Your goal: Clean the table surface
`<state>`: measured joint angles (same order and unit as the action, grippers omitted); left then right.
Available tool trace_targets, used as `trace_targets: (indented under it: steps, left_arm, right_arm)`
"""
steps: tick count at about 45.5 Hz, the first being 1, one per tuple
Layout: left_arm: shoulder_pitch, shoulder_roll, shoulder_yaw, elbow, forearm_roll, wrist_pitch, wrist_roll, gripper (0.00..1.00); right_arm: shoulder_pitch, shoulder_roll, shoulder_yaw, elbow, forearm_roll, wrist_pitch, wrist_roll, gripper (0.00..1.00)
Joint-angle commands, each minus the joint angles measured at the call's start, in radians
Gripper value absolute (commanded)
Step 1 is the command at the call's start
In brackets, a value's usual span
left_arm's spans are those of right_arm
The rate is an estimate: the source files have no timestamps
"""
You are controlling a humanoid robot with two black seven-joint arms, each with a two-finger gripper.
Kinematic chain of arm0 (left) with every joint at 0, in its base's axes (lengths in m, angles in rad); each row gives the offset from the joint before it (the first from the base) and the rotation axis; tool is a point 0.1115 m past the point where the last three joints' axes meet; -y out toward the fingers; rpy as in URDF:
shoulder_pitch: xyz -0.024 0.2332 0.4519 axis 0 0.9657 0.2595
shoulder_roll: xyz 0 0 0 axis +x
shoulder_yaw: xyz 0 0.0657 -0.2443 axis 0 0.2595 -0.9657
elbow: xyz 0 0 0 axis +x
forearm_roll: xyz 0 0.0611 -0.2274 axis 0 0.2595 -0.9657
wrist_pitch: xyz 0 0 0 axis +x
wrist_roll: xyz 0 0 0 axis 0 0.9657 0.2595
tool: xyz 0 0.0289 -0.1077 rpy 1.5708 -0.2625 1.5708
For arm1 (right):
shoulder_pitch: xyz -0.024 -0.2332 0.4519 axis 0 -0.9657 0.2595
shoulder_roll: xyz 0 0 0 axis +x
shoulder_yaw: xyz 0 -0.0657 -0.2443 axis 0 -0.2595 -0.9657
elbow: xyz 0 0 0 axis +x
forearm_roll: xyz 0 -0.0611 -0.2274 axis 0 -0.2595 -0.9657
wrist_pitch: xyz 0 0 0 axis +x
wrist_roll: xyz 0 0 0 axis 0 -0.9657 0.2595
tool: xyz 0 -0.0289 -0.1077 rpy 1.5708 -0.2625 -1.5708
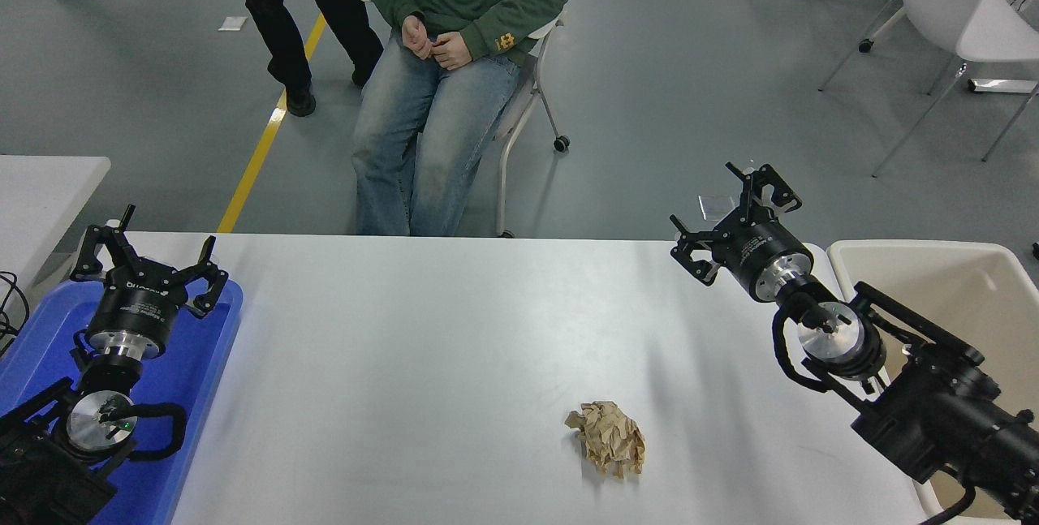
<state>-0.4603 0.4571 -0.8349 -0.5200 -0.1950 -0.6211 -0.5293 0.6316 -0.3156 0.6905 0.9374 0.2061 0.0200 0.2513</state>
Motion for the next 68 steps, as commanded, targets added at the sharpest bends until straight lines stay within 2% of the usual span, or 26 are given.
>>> trace_targets:
  steps: [1,23,68]
  left_arm:
    - [0.000,0.000,0.000,0.000,0.000,0.000,0.000,1.00]
    - [0.000,0.000,0.000,0.000,0.000,0.000,0.000,1.00]
    - [0.000,0.000,0.000,0.000,0.000,0.000,0.000,1.00]
  right_arm:
    - [-0.047,0.007,0.032,-0.043,-0.001,0.090,0.016,1.00]
    - [-0.056,0.033,0.061,-0.132,-0.001,0.190,0.016,1.00]
    - [-0.053,0.027,0.063,-0.121,-0.005,0.196,0.016,1.00]
